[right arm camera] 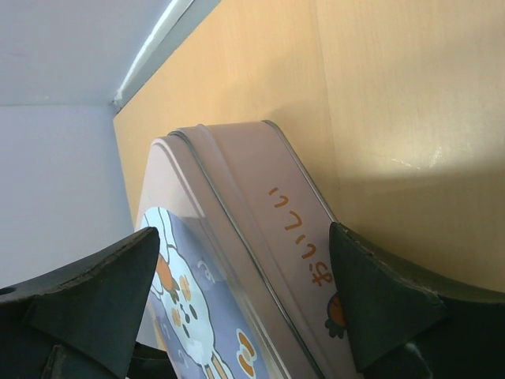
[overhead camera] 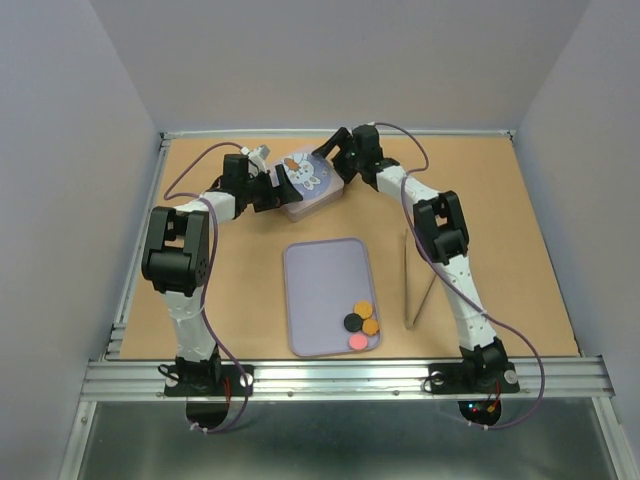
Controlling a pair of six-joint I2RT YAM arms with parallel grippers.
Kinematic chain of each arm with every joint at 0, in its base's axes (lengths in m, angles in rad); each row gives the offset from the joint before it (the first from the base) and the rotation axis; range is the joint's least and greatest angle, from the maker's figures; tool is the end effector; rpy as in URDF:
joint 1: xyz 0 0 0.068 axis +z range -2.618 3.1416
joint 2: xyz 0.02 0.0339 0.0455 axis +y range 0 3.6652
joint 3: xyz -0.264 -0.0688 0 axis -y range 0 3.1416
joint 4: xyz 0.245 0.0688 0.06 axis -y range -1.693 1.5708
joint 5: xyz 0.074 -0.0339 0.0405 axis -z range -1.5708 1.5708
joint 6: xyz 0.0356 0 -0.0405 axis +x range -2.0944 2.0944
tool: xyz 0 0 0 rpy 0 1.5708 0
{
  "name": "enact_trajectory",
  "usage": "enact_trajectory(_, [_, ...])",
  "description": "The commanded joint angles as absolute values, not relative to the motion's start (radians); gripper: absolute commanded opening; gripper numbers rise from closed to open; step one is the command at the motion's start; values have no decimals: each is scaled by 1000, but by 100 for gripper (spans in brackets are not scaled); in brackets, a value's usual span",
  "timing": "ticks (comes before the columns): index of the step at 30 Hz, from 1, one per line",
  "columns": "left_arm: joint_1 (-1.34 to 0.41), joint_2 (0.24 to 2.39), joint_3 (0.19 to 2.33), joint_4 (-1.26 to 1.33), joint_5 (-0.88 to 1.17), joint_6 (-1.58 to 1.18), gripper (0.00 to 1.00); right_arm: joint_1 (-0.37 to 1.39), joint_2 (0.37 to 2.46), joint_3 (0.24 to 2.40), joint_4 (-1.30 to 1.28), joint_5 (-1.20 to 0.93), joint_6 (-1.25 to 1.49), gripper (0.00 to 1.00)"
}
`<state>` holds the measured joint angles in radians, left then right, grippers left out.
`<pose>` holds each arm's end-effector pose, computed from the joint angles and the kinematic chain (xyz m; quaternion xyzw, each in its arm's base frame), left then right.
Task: Pack the cookies
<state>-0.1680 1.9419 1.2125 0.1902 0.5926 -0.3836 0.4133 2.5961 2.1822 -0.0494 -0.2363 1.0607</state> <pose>0.4179 -0.0910 0.1878 0.0537 0.8427 -0.3729 0.3847 0.5382 0.2451 0.1583 0.2099 0.8205 0.4252 0.3193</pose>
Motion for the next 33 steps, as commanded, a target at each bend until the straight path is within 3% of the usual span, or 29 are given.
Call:
enact_trajectory(1, [-215,1922,1226,298,701,-425,99,497,2637,2256,-61,-308,1089,93])
enact_trajectory(11, [-210,1896,1198,292,667,-448,99,497,2686,2309,-61,-273,1117,93])
enact_trajectory(23, [-118,1835,1296,166,402,-417,99,488,2718,2315,-61,-253,1137,93])
enact_trajectory(33, [-112,1835,1356,133,452,-428,99,485,2757,2364,-60,-212,1161,93])
